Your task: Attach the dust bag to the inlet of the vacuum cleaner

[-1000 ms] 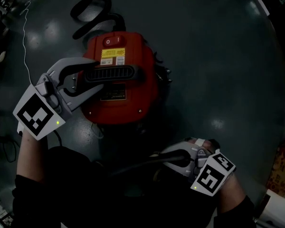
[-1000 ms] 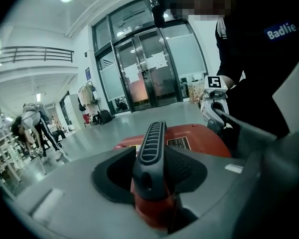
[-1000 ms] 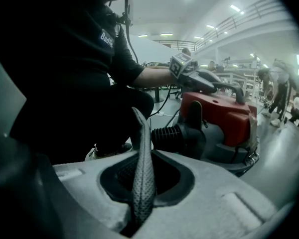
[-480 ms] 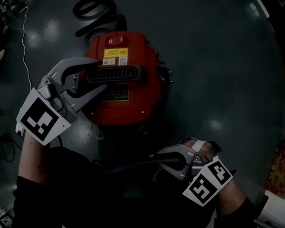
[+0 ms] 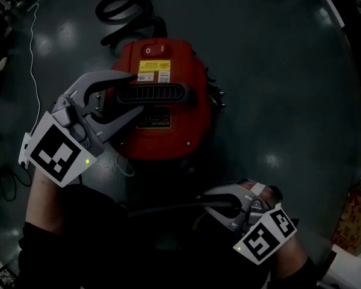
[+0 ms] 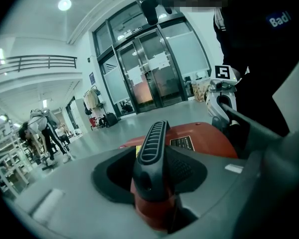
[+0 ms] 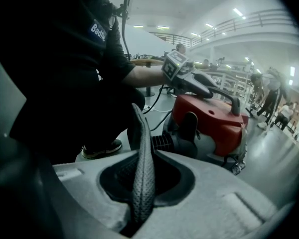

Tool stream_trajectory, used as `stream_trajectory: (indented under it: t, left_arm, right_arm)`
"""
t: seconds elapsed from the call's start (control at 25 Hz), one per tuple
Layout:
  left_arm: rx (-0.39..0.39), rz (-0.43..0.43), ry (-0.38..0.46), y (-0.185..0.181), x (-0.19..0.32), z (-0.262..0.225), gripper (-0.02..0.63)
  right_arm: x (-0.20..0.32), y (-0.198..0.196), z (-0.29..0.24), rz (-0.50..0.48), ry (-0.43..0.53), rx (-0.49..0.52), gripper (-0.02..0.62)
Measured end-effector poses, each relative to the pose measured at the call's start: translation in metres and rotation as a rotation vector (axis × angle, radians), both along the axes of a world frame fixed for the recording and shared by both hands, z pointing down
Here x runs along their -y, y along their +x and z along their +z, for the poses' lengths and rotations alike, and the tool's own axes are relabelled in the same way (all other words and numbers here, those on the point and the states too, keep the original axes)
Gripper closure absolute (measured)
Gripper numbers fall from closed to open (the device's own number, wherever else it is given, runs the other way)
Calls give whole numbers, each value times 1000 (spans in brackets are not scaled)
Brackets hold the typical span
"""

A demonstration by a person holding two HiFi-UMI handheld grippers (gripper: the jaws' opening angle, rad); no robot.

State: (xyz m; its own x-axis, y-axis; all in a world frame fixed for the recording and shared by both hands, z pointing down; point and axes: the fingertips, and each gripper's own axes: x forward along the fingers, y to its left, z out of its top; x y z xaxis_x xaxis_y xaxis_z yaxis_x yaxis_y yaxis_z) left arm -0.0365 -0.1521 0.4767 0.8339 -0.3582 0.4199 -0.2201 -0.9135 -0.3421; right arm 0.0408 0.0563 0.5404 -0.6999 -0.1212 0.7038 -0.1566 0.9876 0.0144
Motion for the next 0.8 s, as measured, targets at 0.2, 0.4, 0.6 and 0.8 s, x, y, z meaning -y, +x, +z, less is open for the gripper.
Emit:
stream_trajectory:
  t: [0.2,0.4,0.6,0.8]
  left_arm:
    - [-4,-5,6,-1,0,-2,436]
    - [4,-16,6,0,0,0,436]
    - [7,-19,11,0,1,-1,436]
    - [6,-23,22,0,1,-1,436]
  right_arm:
    - [5,-10,-4,-7,-5,-14,563]
    - [6,-1,2,85,-68,18,563]
    - [6,2,3,135,-85,58,561]
    - [11,-8,-1,101,-48,22,558]
